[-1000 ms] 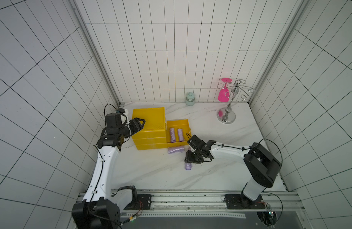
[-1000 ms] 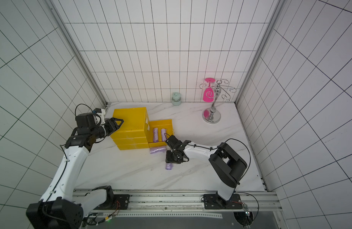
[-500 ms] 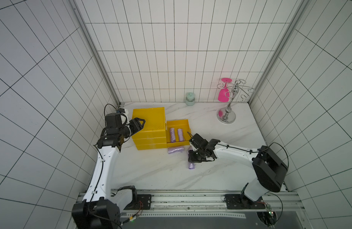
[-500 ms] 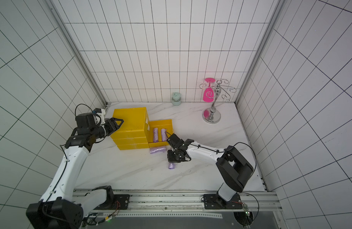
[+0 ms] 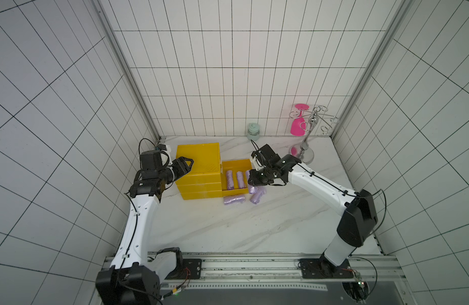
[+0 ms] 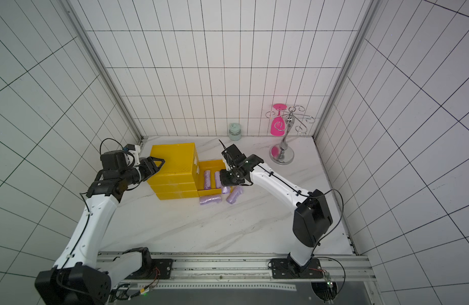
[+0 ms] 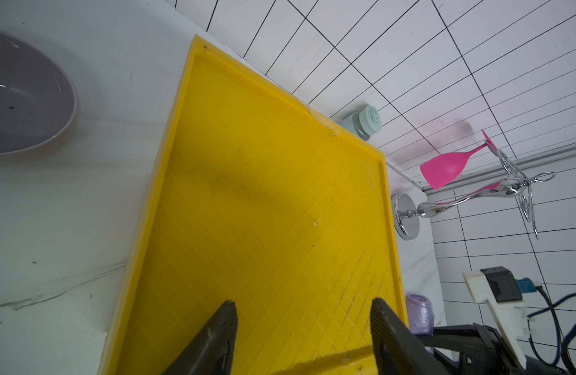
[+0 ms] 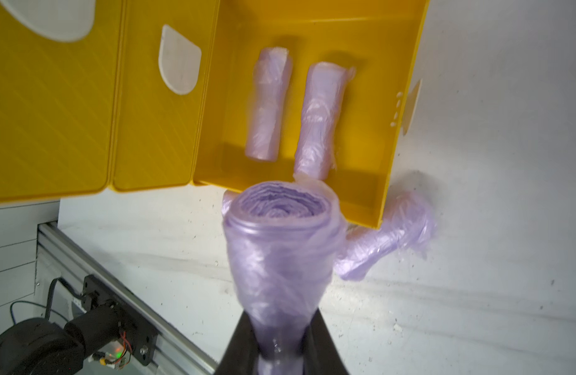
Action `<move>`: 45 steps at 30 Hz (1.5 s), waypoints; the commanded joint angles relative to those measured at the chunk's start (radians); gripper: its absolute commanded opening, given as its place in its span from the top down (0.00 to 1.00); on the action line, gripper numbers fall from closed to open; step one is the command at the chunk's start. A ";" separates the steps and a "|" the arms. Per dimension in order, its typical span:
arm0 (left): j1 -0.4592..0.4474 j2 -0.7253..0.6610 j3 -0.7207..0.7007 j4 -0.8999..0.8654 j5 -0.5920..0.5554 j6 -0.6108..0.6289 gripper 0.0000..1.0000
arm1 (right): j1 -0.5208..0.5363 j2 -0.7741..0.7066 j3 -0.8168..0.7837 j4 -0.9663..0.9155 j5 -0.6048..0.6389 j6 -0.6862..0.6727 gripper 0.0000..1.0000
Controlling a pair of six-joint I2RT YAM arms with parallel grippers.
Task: Sort the rolls of trash bags by color and place them into the drawer
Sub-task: Pick up the roll of trash bags from the center of the board, then place the roll of trash bags in the drawer.
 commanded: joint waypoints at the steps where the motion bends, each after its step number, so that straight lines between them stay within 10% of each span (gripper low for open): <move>1: 0.005 -0.003 -0.016 -0.007 0.005 0.003 0.35 | -0.025 0.122 0.140 -0.110 0.050 -0.071 0.83; 21: 0.006 0.009 -0.026 0.002 0.011 0.002 0.35 | -0.075 0.616 0.587 -0.203 0.067 -0.049 0.73; 29: 0.007 0.013 -0.023 0.004 0.018 0.001 0.35 | -0.077 0.593 0.606 -0.215 0.048 -0.060 0.56; 45: 0.007 0.008 -0.017 -0.004 0.007 0.005 0.35 | -0.083 0.280 0.444 -0.147 0.077 -0.055 0.56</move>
